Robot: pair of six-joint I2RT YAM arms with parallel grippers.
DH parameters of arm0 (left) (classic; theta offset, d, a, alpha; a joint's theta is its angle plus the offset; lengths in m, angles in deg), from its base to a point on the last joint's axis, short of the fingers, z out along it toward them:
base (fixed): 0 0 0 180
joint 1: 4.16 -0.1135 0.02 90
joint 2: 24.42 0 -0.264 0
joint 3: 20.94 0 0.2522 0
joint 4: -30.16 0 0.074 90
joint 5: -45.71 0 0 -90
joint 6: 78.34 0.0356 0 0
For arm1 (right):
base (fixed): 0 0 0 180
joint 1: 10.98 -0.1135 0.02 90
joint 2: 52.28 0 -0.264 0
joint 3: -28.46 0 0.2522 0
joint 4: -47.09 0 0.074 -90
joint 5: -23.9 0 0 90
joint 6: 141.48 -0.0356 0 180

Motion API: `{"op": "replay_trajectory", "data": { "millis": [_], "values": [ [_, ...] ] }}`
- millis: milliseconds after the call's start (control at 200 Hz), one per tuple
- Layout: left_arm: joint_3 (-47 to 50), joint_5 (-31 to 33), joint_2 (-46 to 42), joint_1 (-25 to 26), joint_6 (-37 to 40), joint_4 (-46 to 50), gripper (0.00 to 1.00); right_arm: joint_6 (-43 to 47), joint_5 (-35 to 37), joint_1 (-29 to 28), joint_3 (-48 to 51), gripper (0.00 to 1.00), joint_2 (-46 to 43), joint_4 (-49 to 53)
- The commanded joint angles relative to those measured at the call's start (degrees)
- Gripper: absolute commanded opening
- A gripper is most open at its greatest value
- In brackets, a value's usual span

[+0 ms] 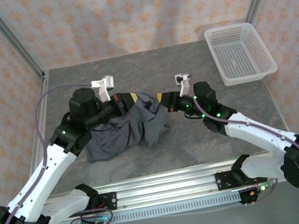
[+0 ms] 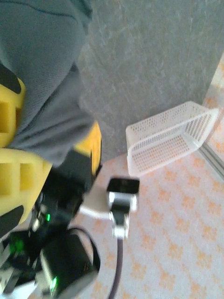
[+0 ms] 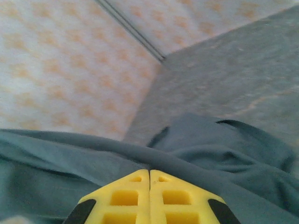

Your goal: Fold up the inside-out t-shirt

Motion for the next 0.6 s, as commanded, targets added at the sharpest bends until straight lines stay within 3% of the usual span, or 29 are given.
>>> {"op": "replay_trajectory", "data": {
  "millis": [0,60,140,240,300,400,520,595],
  "values": [
    [-5.16,-2.26,0.47,0.19,-0.99,0.03,0.00,9.85,-3.17,0.14,-4.85,0.21,2.24,14.24],
    [-5.67,-2.23,1.13,0.24,-0.61,0.73,0.00,9.13,-2.69,-0.40,-7.35,0.28,1.73,17.87],
    [-4.89,-1.72,1.82,0.21,-0.56,0.66,0.00,9.64,5.56,-3.10,-5.91,0.38,-4.07,16.60],
    [-3.29,-2.05,2.49,0.23,-1.73,-0.60,0.00,21.43,18.36,-12.73,-2.17,0.52,-11.93,12.21],
    [-2.39,-2.10,2.59,0.30,-2.37,-1.38,0.00,27.07,22.41,-16.30,-2.22,0.55,-12.77,10.87],
    [-2.02,-1.91,2.59,0.33,-2.44,-1.55,0.00,32.22,25.11,-16.91,-3.72,0.60,-10.04,7.86],
    [-2.89,-1.85,2.60,0.35,-1.87,-0.35,0.00,38.25,23.71,-16.92,-5.44,0.77,-4.65,3.83],
    [-3.32,-1.63,2.44,0.30,-1.40,0.59,0.00,39.87,23.11,-16.87,-6.27,0.79,-1.50,3.03]
  ]
}}
